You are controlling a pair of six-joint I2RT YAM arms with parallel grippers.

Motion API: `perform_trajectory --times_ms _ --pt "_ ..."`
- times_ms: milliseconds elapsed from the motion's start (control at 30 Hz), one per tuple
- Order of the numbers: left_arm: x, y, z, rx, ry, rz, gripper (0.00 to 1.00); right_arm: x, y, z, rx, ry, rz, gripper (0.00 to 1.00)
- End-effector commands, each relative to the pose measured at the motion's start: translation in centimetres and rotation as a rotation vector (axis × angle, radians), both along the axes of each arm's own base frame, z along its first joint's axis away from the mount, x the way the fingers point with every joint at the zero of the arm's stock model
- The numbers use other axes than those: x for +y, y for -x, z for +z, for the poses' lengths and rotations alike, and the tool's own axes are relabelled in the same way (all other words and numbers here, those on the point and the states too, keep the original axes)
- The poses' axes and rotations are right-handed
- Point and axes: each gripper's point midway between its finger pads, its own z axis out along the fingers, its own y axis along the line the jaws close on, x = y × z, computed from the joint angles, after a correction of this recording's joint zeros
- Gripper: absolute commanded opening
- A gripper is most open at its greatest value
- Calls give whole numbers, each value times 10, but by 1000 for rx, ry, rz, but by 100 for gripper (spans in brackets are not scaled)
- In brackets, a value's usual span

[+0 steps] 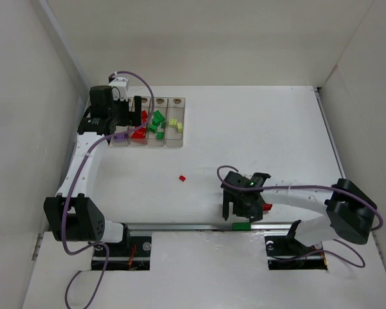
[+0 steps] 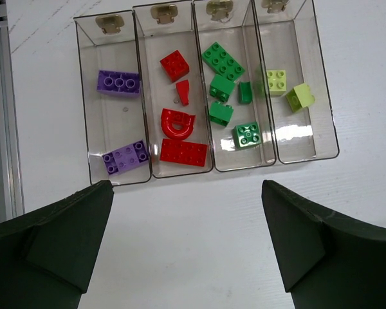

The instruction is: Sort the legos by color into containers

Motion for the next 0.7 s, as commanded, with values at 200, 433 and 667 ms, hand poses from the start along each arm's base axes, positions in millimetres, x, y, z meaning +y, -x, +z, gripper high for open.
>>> perform_trajectory --times_ms 200,433,667 --pt "-6 -6 25 -65 14 -9 100 -11 16 -17 -3 45 -41 100" --pt "-13 -6 25 -65 10 -21 100 -24 22 -14 -13 48 -74 99" --pt "-11 -6 27 -65 5 -13 100 -16 19 -10 -14 28 -32 96"
